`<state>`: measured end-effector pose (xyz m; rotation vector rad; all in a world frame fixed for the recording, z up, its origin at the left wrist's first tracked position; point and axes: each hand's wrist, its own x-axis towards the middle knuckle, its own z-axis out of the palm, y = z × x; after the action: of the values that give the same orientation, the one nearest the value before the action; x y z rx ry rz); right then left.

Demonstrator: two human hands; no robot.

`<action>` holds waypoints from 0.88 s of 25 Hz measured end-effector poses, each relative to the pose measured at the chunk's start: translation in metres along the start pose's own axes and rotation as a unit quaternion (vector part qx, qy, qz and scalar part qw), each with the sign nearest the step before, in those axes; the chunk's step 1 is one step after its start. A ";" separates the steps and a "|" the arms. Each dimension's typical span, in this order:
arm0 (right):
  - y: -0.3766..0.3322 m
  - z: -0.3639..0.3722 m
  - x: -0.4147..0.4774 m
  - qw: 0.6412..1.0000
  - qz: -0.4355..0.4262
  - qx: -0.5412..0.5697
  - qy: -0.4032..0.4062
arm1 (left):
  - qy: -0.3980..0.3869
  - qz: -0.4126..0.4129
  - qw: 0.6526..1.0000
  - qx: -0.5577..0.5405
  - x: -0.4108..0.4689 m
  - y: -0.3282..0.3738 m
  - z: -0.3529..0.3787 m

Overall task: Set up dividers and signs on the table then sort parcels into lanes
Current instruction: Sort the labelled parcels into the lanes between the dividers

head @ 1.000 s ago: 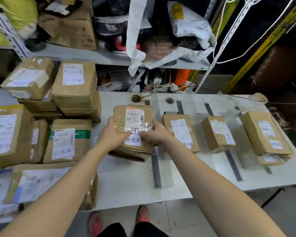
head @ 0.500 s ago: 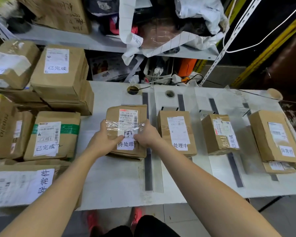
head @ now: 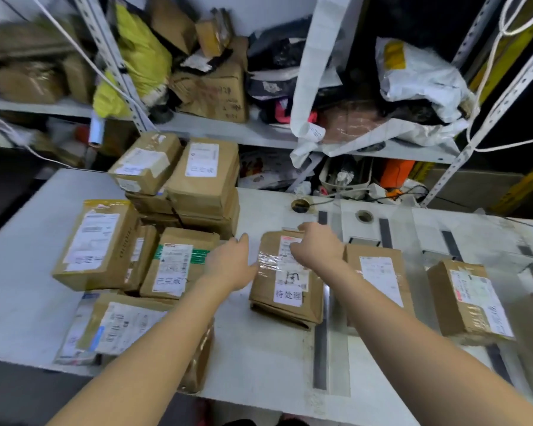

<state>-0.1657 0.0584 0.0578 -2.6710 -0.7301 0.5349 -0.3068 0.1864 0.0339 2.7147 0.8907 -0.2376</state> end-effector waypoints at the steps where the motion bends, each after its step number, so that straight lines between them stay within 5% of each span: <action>1: -0.012 -0.005 0.003 1.000 -0.029 -0.010 -0.006 | 0.015 -0.005 1.000 0.022 -0.003 -0.011 -0.017; 5: -0.071 -0.021 0.014 0.990 -0.132 -0.044 -0.006 | 0.075 -0.056 0.994 0.065 -0.012 -0.073 -0.082; 13: -0.223 0.015 0.047 0.975 -0.184 -0.116 0.043 | 0.132 -0.102 0.978 0.122 0.022 -0.229 -0.157; 18: -0.312 0.051 0.073 0.984 -0.167 0.003 0.063 | 0.080 -0.124 0.987 -0.064 0.077 -0.320 -0.167; 22: -0.360 0.077 0.090 0.986 -0.101 0.114 0.066 | 0.019 -0.127 0.955 -0.269 0.120 -0.343 -0.163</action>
<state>-0.2776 0.4168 0.1077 -2.3642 -0.8346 0.3614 -0.4054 0.5687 0.0893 2.1102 1.1238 0.0130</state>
